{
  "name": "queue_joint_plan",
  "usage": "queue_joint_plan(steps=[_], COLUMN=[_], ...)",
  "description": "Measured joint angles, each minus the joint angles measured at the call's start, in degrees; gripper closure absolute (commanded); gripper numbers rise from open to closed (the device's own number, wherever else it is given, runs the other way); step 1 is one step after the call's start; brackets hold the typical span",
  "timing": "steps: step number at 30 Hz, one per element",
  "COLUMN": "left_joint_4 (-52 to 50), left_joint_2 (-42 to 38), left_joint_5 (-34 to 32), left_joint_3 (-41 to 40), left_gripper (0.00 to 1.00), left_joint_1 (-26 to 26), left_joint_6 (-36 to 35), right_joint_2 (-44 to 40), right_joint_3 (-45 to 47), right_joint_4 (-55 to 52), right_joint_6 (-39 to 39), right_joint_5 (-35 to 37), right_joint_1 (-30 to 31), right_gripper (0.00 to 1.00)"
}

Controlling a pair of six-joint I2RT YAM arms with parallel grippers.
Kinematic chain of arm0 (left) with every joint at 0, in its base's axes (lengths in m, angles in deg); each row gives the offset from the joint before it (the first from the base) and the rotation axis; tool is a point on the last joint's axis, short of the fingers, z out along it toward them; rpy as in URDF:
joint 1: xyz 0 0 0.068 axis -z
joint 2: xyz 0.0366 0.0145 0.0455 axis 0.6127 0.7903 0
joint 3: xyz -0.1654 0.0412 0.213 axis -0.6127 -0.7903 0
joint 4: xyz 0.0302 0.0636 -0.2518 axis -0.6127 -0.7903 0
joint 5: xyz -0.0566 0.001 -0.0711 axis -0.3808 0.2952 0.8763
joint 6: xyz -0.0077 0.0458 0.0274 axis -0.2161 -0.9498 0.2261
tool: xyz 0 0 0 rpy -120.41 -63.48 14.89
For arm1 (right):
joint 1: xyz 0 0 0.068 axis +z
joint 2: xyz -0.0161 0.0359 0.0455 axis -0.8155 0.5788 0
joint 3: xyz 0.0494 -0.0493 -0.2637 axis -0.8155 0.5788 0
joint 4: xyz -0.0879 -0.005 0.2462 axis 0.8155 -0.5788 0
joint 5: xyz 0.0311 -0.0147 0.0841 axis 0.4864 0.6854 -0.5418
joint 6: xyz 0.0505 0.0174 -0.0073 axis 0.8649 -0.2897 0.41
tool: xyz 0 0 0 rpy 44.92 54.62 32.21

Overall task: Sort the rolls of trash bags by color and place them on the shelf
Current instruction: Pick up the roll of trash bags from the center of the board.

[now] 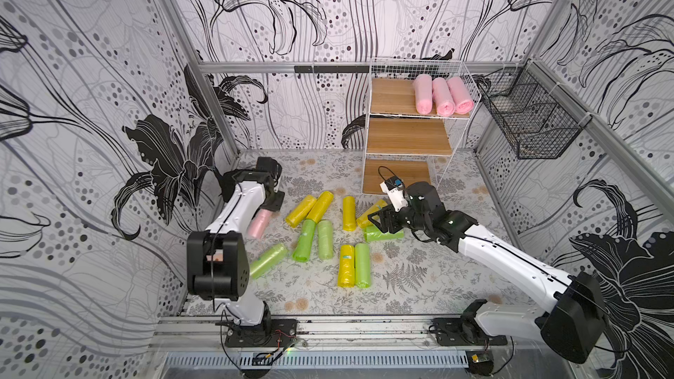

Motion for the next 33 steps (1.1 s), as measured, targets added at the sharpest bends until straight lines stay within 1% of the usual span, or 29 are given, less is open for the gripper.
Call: queue_joint_plan(steps=[3,6,8,11,12,14,16,20,25,29,33], left_joint_4=[4.7,13.8,23.0,37.6,42.0,50.4,55.6,65.0,77.4,84.4,89.7], left_joint_2=[-9.9,-20.2,-26.1,-30.9,-31.3,-31.0,-30.1,-29.8,-29.7,-28.8,-26.4], left_joint_5=[4.8,12.2,17.5,23.0,24.0,24.6,24.1,22.2,18.7,16.6,16.0], left_joint_3=[2.2,-0.4,-5.3,-13.8,-16.5,-21.4,-25.2,-30.9,-35.6,-37.3,-37.4], left_gripper=[0.72,0.75,0.75,0.79,0.79,0.79,0.79,0.8,0.82,0.83,0.83], left_joint_1=[0.0,0.0,0.1,0.7,1.1,3.0,5.9,12.5,15.9,17.4,19.0], left_joint_6=[6.6,17.4,27.7,44.6,50.0,60.1,67.6,79.7,90.6,96.5,100.7], right_joint_2=[0.2,1.0,1.1,1.9,2.6,4.8,7.5,10.6,10.3,9.2,8.8], right_joint_3=[-2.5,-5.3,-5.9,-5.8,-5.5,-4.8,-4.3,-3.7,-3.6,-3.0,-2.4], right_joint_4=[2.1,4.7,7.2,13.4,16.6,24.2,30.3,36.7,41.8,43.7,45.9], right_joint_6=[2.0,4.2,6.2,11.3,13.5,19.1,23.6,28.6,31.3,32.2,32.7], right_joint_5=[-2.8,-5.4,-6.7,-8.9,-9.6,-11.8,-13.0,-13.2,-12.3,-10.0,-9.3], right_joint_1=[0.0,0.0,0.0,0.0,0.0,0.0,0.3,2.7,4.1,4.1,4.1], right_gripper=[0.25,0.24,0.23,0.21,0.2,0.13,0.11,0.09,0.07,0.08,0.13])
